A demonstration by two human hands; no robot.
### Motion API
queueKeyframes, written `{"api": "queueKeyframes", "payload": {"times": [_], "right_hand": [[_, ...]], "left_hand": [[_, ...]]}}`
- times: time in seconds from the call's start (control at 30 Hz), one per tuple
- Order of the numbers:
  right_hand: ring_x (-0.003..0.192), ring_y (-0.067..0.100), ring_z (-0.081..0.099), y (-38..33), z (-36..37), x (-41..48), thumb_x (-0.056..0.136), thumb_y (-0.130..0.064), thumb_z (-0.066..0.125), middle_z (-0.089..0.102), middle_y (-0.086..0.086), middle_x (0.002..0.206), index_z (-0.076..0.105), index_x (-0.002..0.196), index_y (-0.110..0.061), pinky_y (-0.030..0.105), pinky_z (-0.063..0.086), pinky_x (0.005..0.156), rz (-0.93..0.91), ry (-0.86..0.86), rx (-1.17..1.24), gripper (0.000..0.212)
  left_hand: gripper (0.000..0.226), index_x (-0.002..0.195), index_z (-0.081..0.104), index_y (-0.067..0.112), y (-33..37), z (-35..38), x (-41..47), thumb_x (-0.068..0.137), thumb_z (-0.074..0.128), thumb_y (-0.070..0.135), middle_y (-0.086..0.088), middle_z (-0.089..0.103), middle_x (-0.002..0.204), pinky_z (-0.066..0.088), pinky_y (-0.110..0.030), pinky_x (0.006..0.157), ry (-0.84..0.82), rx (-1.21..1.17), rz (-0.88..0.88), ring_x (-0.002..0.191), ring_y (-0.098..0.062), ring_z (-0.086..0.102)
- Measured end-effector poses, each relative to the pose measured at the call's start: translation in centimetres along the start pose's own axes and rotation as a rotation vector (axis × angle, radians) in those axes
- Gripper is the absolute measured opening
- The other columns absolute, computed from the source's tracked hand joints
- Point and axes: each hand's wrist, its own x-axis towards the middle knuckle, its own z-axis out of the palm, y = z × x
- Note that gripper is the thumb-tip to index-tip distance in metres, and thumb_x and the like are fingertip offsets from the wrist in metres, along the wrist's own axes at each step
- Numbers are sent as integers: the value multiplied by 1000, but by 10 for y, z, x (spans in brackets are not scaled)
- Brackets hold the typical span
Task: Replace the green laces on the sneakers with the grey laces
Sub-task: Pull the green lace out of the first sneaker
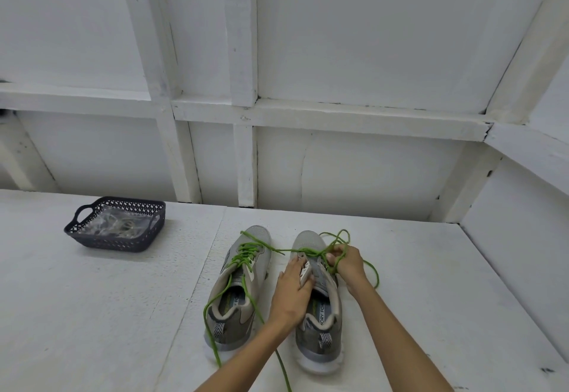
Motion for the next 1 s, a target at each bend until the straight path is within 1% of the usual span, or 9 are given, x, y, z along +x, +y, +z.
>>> {"api": "queueKeyframes", "payload": {"times": [0.17,0.27,0.33,0.47,0.6,0.7,0.77,0.9,1.0], "right_hand": [[66,20,59,0,-6,2,80,10,67,68,13,76,68,79,-3,38,56,72,-25,-19,-104,13],[61,22,55,5,0,3,92,2,50,65,13,73,54,77,-7,36,49,61,-24,71,-21,18],[60,23,56,7,2,2,95,-2,43,65,13,73,49,80,-10,36,49,61,-4,130,49,18],[66,20,57,4,-1,-3,83,8,61,65,8,73,60,76,-11,30,48,63,-36,28,-21,20],[65,21,58,2,0,-1,83,0,67,69,12,74,63,71,-10,36,51,66,-74,39,-126,16],[58,21,58,5,5,-2,94,-4,52,68,14,74,54,79,-10,33,49,57,-7,171,50,17],[58,20,59,6,6,-4,96,-2,50,67,13,75,52,80,-9,29,48,55,20,208,145,18],[70,23,61,6,6,-6,81,-1,70,70,12,78,65,78,-8,32,51,67,-33,100,-42,9],[65,22,59,2,4,-2,85,-1,66,67,10,72,64,72,-9,35,51,66,-23,88,-94,15]], "left_hand": [[50,147,35,17,0,1,0,100,49,25,2,31,155,16,-38,120,0,-22,-5,145,-11,21],[50,147,35,18,0,0,-1,100,48,26,2,31,155,15,-38,120,-5,-13,-4,145,-11,21],[50,147,34,18,0,0,-1,100,47,27,3,30,156,13,-36,120,-7,-4,-4,146,-10,19],[49,147,35,18,0,0,0,100,48,26,3,30,156,13,-36,120,2,1,-9,146,-10,20],[49,147,35,17,2,0,-1,100,48,26,2,31,155,15,-37,119,-4,1,-15,145,-12,22],[50,148,35,18,2,-1,-1,100,47,27,3,31,155,14,-37,119,-8,1,-17,145,-11,22],[50,148,34,17,1,0,-1,100,47,27,3,31,155,13,-36,120,-9,3,-19,145,-11,21],[50,148,34,16,2,0,-1,100,48,26,2,30,156,14,-37,120,-2,-5,-17,146,-12,21],[50,148,34,17,2,0,-1,100,47,27,2,30,156,14,-37,119,-7,4,-20,145,-12,22]]}}
